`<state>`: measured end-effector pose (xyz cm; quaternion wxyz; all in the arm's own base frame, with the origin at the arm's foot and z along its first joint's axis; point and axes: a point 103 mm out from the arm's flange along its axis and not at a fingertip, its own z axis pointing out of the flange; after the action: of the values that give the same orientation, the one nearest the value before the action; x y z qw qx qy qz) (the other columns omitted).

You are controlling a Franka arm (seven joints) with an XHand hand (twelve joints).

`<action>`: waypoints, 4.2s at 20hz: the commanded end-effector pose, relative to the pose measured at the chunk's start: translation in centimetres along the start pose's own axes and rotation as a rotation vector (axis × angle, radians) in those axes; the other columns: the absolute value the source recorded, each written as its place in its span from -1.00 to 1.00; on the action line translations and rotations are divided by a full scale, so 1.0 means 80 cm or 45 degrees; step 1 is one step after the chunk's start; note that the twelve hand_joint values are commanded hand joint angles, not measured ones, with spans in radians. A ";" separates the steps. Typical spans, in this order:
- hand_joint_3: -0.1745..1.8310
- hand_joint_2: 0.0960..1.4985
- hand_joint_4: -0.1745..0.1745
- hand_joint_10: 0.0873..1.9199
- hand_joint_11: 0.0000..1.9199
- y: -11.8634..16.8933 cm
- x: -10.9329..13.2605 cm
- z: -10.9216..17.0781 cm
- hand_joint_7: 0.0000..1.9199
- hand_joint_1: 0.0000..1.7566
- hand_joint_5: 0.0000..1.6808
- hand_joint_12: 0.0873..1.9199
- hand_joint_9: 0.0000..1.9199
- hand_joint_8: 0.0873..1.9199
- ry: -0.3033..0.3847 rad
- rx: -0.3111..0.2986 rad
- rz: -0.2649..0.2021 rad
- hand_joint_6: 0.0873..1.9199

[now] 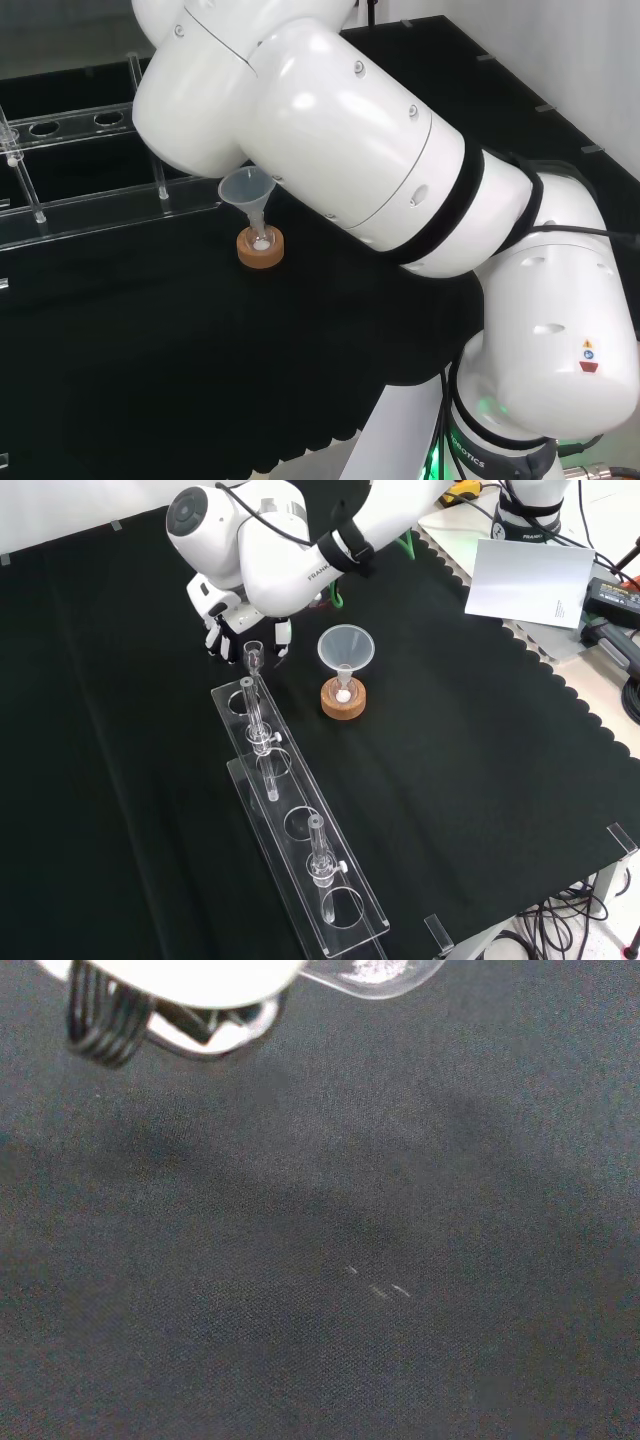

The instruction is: Put the weighing funnel back on the table.

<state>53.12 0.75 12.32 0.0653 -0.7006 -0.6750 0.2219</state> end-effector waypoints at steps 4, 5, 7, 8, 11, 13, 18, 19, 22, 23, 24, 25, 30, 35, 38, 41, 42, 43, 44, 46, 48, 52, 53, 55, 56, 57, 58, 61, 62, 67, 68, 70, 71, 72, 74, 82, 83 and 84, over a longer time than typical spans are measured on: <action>-0.18 -0.20 1.00 -0.72 -0.17 0.018 0.014 0.018 -0.41 0.28 0.50 0.05 -0.04 -0.35 -0.031 0.024 -0.021 -0.33; -0.18 -0.20 1.00 -0.72 -0.17 0.019 0.015 0.019 -0.41 0.28 0.50 0.05 -0.04 -0.35 -0.032 0.027 -0.023 -0.33; -0.18 -0.20 1.00 -0.72 -0.17 0.021 0.003 0.021 -0.41 0.28 0.50 0.05 -0.04 -0.35 -0.010 0.029 -0.035 -0.33; -0.18 -0.20 1.00 -0.72 -0.17 0.022 -0.001 0.022 -0.41 0.28 0.50 0.05 -0.04 -0.35 -0.010 0.030 -0.035 -0.33; -0.18 -0.20 1.00 -0.72 -0.17 0.023 0.008 0.023 -0.41 0.28 0.50 0.05 -0.04 -0.35 -0.035 0.038 -0.031 -0.34; -0.18 -0.20 1.00 -0.72 -0.17 0.024 0.015 0.025 -0.41 0.28 0.50 0.05 -0.04 -0.35 -0.040 0.042 -0.027 -0.34; -0.18 -0.20 1.00 -0.72 -0.17 0.027 0.002 0.029 -0.41 0.28 0.50 0.05 -0.04 -0.35 -0.025 0.047 -0.025 -0.34; -0.18 -0.20 1.00 -0.72 -0.17 0.027 0.003 0.030 -0.41 0.28 0.50 0.05 -0.04 -0.36 -0.029 0.047 -0.023 -0.34; -0.18 -0.20 1.00 -0.72 -0.17 0.028 0.001 0.032 -0.41 0.28 0.50 0.05 -0.04 -0.36 -0.030 0.051 -0.025 -0.34; -0.18 -0.20 1.00 -0.72 -0.17 0.028 0.003 0.033 -0.41 0.28 0.50 0.04 -0.04 -0.36 -0.036 0.053 -0.022 -0.34; -0.18 -0.20 1.00 -0.72 -0.17 0.028 0.006 0.034 -0.41 0.28 0.50 0.04 -0.04 -0.36 -0.037 0.056 -0.018 -0.34; -0.18 -0.20 1.00 -0.73 -0.17 0.028 0.010 0.034 -0.41 0.28 0.50 0.04 -0.04 -0.36 -0.043 0.058 -0.017 -0.34; -0.18 -0.20 1.00 -0.73 -0.17 0.031 0.001 0.039 -0.41 0.28 0.50 0.04 -0.04 -0.36 -0.025 0.061 -0.025 -0.34; -0.18 -0.20 1.00 -0.73 -0.17 0.034 0.004 0.042 -0.41 0.28 0.50 0.04 -0.04 -0.36 -0.031 0.065 -0.016 -0.35; -0.18 -0.20 1.00 -0.73 -0.17 0.035 -0.001 0.043 -0.41 0.28 0.51 0.04 -0.04 -0.36 -0.017 0.065 -0.021 -0.35; -0.18 -0.20 1.00 -0.73 -0.16 0.036 -0.001 0.043 -0.41 0.28 0.51 0.04 -0.04 -0.36 -0.021 0.061 -0.019 -0.35; -0.18 -0.20 1.00 -0.73 -0.16 0.036 -0.001 0.044 -0.41 0.28 0.51 0.04 -0.04 -0.36 -0.021 0.060 -0.019 -0.35; -0.18 -0.20 1.00 -0.73 -0.16 0.037 -0.001 0.044 -0.41 0.28 0.51 0.04 -0.04 -0.36 -0.022 0.059 -0.017 -0.35; -0.18 -0.20 1.00 -0.73 -0.16 0.036 -0.001 0.044 -0.41 0.28 0.51 0.04 -0.03 -0.36 -0.022 0.058 -0.015 -0.35; -0.18 -0.20 1.00 -0.73 -0.16 0.035 0.008 0.044 -0.41 0.28 0.51 0.04 -0.03 -0.35 -0.030 0.046 -0.004 -0.35; -0.29 -0.11 1.00 -0.73 -0.16 0.033 0.016 0.044 -0.42 0.27 0.49 0.04 -0.03 -0.35 -0.028 0.032 -0.001 -0.37; -0.60 0.08 0.74 -0.73 -0.17 0.032 0.013 0.045 -0.46 0.20 0.35 0.05 -0.04 -0.33 -0.011 0.025 -0.012 -0.42; -0.64 0.05 0.45 -0.73 -0.18 0.030 0.012 0.044 -0.48 0.15 0.20 0.05 -0.06 -0.33 -0.009 0.019 -0.019 -0.42; -0.64 -0.02 0.10 -0.72 -0.21 0.027 0.010 0.044 -0.53 0.09 -0.07 0.07 -0.08 -0.33 0.003 0.000 -0.031 -0.38; -0.64 -0.04 0.01 -0.72 -0.22 0.026 0.009 0.044 -0.54 0.08 -0.16 0.07 -0.09 -0.33 0.007 -0.006 -0.033 -0.36; -0.63 -0.06 -0.04 -0.72 -0.23 0.025 0.008 0.044 -0.55 0.06 -0.23 0.07 -0.10 -0.33 0.007 -0.011 -0.035 -0.36; -0.63 -0.07 -0.06 -0.71 -0.24 0.023 0.009 0.044 -0.56 0.05 -0.27 0.08 -0.11 -0.33 0.009 -0.015 -0.038 -0.35; -0.61 -0.11 -0.14 -0.70 -0.27 0.018 0.005 0.042 -0.58 0.03 -0.43 0.11 -0.13 -0.33 0.014 -0.026 -0.058 -0.39; -0.60 -0.12 -0.16 -0.70 -0.28 0.016 0.005 0.042 -0.59 0.03 -0.47 0.11 -0.14 -0.33 0.015 -0.033 -0.064 -0.41; -0.56 -0.18 -0.16 -0.63 -0.35 0.003 0.000 0.028 -0.63 0.00 -0.52 0.17 -0.21 -0.33 0.045 -0.085 -0.080 -0.55; -0.55 -0.19 -0.16 -0.62 -0.36 -0.001 -0.003 0.022 -0.63 0.00 -0.53 0.17 -0.22 -0.33 0.055 -0.100 -0.078 -0.56; -0.55 -0.20 -0.16 -0.62 -0.36 -0.010 -0.008 0.009 -0.64 -0.01 -0.54 0.18 -0.23 -0.33 0.072 -0.129 -0.076 -0.57; -0.54 -0.20 -0.16 -0.61 -0.37 -0.017 -0.012 -0.002 -0.64 -0.01 -0.53 0.18 -0.23 -0.33 0.076 -0.146 -0.073 -0.59; -0.53 -0.21 -0.16 -0.59 -0.37 -0.022 -0.014 -0.009 -0.64 -0.01 -0.53 0.18 -0.24 -0.34 0.073 -0.153 -0.070 -0.61; -0.52 -0.22 -0.15 -0.58 -0.37 -0.032 -0.017 -0.023 -0.64 -0.02 -0.52 0.18 -0.25 -0.34 0.075 -0.139 -0.069 -0.64; -0.50 -0.22 -0.15 -0.55 -0.46 -0.066 -0.026 -0.063 -0.64 -0.08 -0.52 0.24 -0.29 -0.34 0.064 -0.112 -0.028 -0.70; -0.50 -0.22 -0.15 -0.55 -0.46 -0.070 -0.027 -0.068 -0.64 -0.08 -0.53 0.24 -0.30 -0.35 0.065 -0.117 -0.024 -0.70; -0.50 -0.22 -0.15 -0.55 -0.47 -0.075 -0.027 -0.072 -0.64 -0.09 -0.53 0.25 -0.30 -0.35 0.066 -0.121 -0.021 -0.71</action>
<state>51.38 0.16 18.01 0.0446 -0.6968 -0.6956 0.1689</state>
